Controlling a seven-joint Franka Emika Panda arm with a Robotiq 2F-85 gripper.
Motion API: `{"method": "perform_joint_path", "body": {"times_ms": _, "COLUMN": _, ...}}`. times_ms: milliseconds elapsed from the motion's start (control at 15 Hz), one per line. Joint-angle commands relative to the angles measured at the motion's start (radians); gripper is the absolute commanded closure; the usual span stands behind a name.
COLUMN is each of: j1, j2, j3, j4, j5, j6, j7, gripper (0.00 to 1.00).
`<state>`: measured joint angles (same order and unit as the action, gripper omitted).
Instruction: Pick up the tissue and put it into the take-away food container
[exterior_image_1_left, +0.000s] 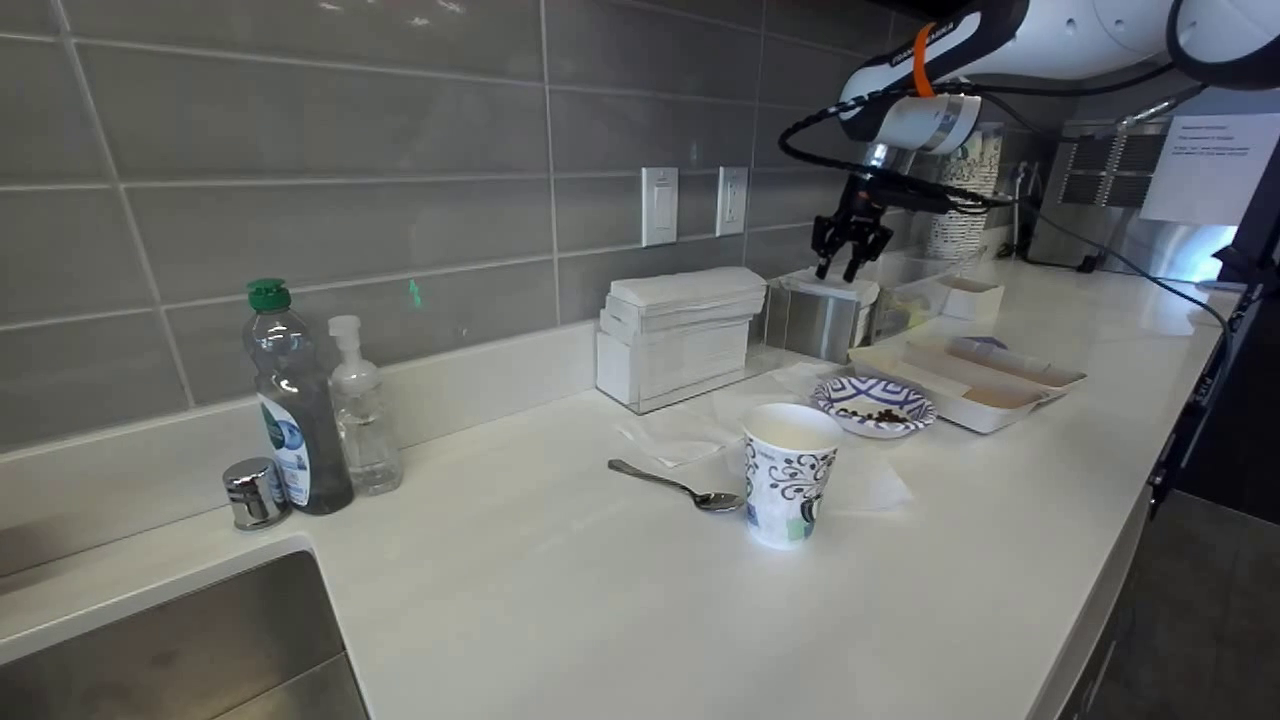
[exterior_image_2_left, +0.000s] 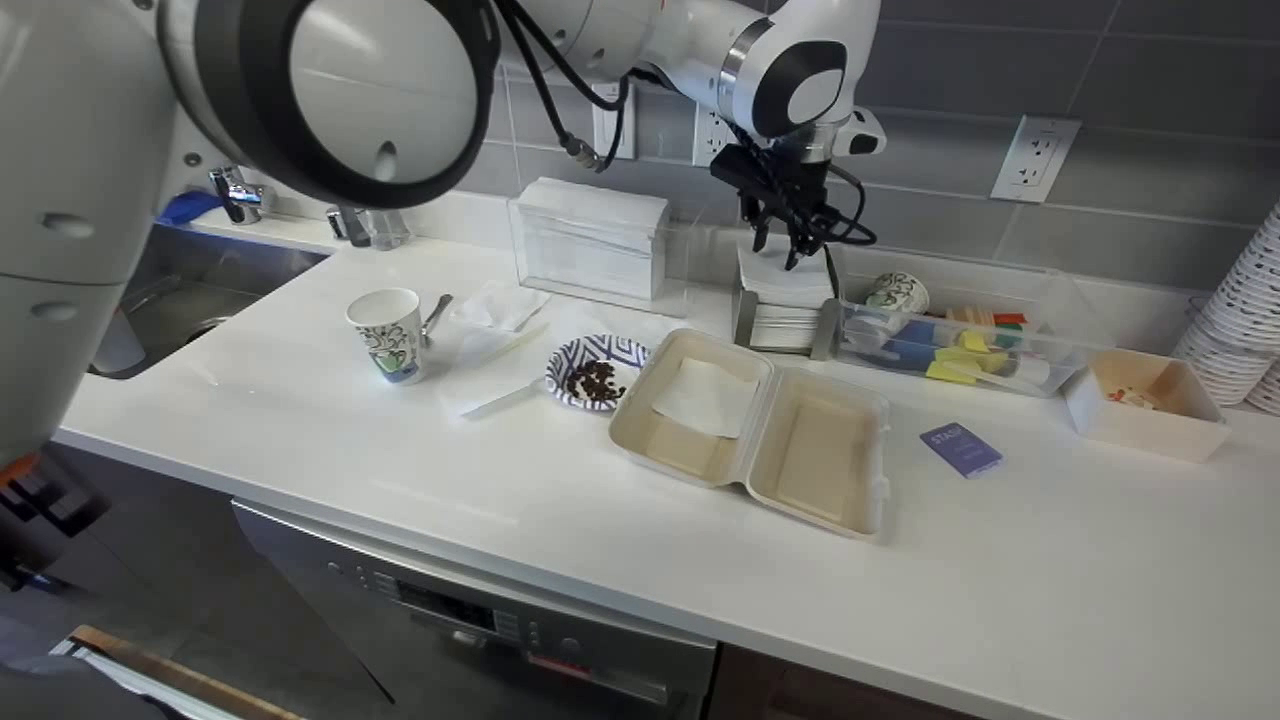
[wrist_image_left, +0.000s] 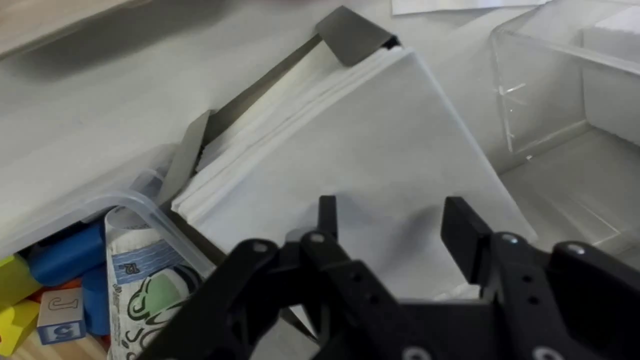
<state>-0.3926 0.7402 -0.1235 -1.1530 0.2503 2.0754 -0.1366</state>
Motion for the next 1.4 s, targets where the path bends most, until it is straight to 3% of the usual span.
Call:
{"method": "perform_joint_path", "body": {"times_ms": 0, "j1": -0.015, "j2": 0.067, "j3": 0.018, "j4": 0.093, "j5": -0.003, "j6": -0.023, "j7": 0.025, "gripper": 0.47}}
{"method": "perform_joint_path", "body": {"times_ms": 267, "j1": -0.003, "j2": 0.088, "j3": 0.005, "j4": 0.112, "j5": 0.006, "j6": -0.018, "j7": 0.020, "gripper": 0.51}}
{"method": "perform_joint_path", "body": {"times_ms": 467, "j1": -0.003, "j2": 0.092, "j3": 0.005, "j4": 0.122, "j5": 0.006, "j6": -0.018, "j7": 0.018, "gripper": 0.64}}
{"method": "perform_joint_path", "body": {"times_ms": 533, "j1": -0.004, "j2": 0.093, "j3": 0.005, "j4": 0.124, "j5": 0.006, "j6": -0.017, "j7": 0.016, "gripper": 0.74}}
{"method": "perform_joint_path", "body": {"times_ms": 667, "j1": -0.004, "j2": 0.093, "j3": 0.005, "j4": 0.127, "j5": 0.006, "j6": -0.017, "j7": 0.014, "gripper": 0.73}}
{"method": "perform_joint_path", "body": {"times_ms": 733, "j1": -0.004, "j2": 0.092, "j3": 0.006, "j4": 0.127, "j5": 0.006, "j6": -0.019, "j7": 0.013, "gripper": 0.80}}
{"method": "perform_joint_path", "body": {"times_ms": 800, "j1": -0.004, "j2": 0.092, "j3": 0.005, "j4": 0.127, "j5": 0.005, "j6": -0.018, "j7": 0.012, "gripper": 0.76}}
{"method": "perform_joint_path", "body": {"times_ms": 1067, "j1": -0.004, "j2": 0.090, "j3": 0.005, "j4": 0.126, "j5": 0.004, "j6": -0.022, "j7": 0.010, "gripper": 0.80}}
{"method": "perform_joint_path", "body": {"times_ms": 1267, "j1": -0.002, "j2": 0.086, "j3": 0.004, "j4": 0.121, "j5": 0.001, "j6": -0.023, "j7": 0.010, "gripper": 0.92}}
{"method": "perform_joint_path", "body": {"times_ms": 1333, "j1": -0.001, "j2": 0.084, "j3": 0.003, "j4": 0.120, "j5": 0.000, "j6": -0.025, "j7": 0.011, "gripper": 1.00}}
